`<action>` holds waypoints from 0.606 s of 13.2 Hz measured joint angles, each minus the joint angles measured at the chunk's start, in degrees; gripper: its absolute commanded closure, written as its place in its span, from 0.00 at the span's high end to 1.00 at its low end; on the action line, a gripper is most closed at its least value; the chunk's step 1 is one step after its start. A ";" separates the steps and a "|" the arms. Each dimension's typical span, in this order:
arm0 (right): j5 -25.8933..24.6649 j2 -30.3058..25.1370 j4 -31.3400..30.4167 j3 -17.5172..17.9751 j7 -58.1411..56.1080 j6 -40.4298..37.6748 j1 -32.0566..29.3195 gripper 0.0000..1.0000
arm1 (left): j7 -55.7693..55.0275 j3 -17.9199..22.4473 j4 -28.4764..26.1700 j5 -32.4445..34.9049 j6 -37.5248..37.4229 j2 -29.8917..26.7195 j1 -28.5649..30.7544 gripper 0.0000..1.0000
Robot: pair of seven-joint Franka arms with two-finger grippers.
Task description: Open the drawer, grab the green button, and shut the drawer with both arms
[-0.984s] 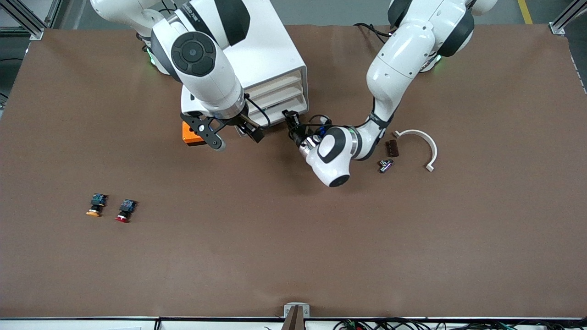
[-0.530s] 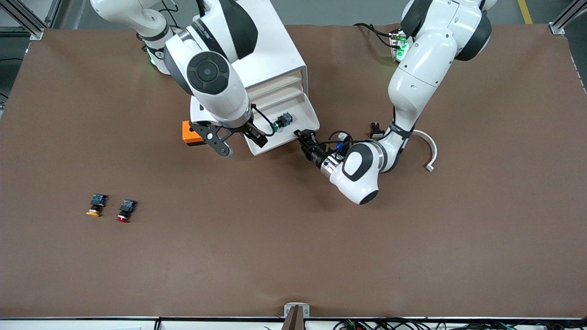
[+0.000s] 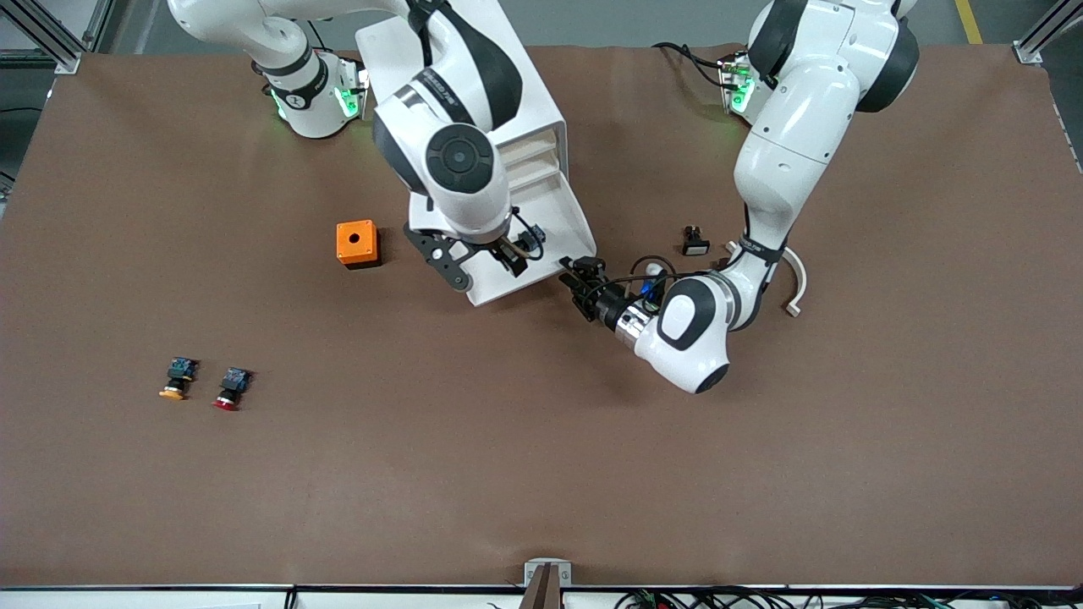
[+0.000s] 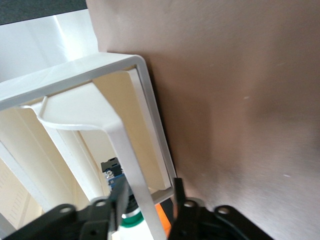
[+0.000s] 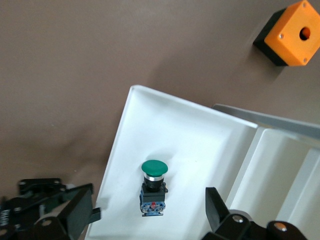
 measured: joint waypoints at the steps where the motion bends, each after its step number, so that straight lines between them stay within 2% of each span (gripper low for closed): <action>1: -0.06 0.94 -0.34 -0.01 1.18 0.60 1.16 1.00 | 0.51 0.26 0.51 1.60 -0.49 0.00 0.25 1.00; 4: -0.14 2.85 -2.58 -0.02 3.31 4.34 3.68 1.00 | 0.63 0.40 3.59 8.61 -1.87 -0.03 0.36 1.00; 8: -0.16 3.47 -5.53 -0.29 4.48 7.88 4.09 1.00 | 1.57 0.69 8.31 20.07 -3.78 -0.52 0.88 1.00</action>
